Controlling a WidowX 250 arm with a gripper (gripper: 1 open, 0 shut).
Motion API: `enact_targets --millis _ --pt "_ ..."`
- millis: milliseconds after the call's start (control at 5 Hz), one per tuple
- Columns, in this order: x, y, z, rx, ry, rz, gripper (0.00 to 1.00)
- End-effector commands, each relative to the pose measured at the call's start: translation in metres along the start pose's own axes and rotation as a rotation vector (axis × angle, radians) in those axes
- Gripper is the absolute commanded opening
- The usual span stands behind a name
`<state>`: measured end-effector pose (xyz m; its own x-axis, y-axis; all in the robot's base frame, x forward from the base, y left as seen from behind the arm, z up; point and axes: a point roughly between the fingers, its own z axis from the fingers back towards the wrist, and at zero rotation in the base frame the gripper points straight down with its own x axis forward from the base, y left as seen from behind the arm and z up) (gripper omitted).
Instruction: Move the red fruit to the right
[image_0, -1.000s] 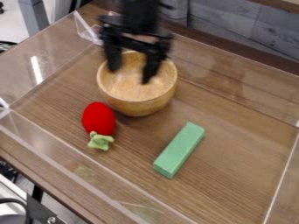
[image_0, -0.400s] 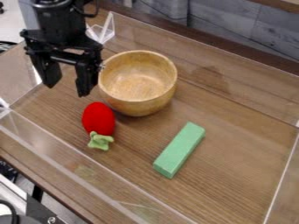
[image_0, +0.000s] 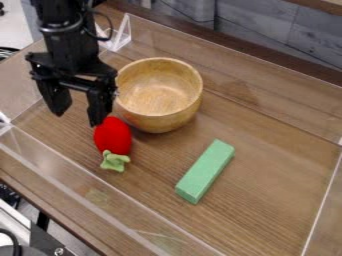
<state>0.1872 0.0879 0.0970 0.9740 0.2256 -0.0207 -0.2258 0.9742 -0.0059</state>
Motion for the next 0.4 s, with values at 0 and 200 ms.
enact_targets --millis 0,200 --pt "0.006 -0.004 -0.009 0.006 -0.028 -0.002 1.00" --pt "0.010 -0.009 -0.022 0.000 -0.038 0.043 1.00"
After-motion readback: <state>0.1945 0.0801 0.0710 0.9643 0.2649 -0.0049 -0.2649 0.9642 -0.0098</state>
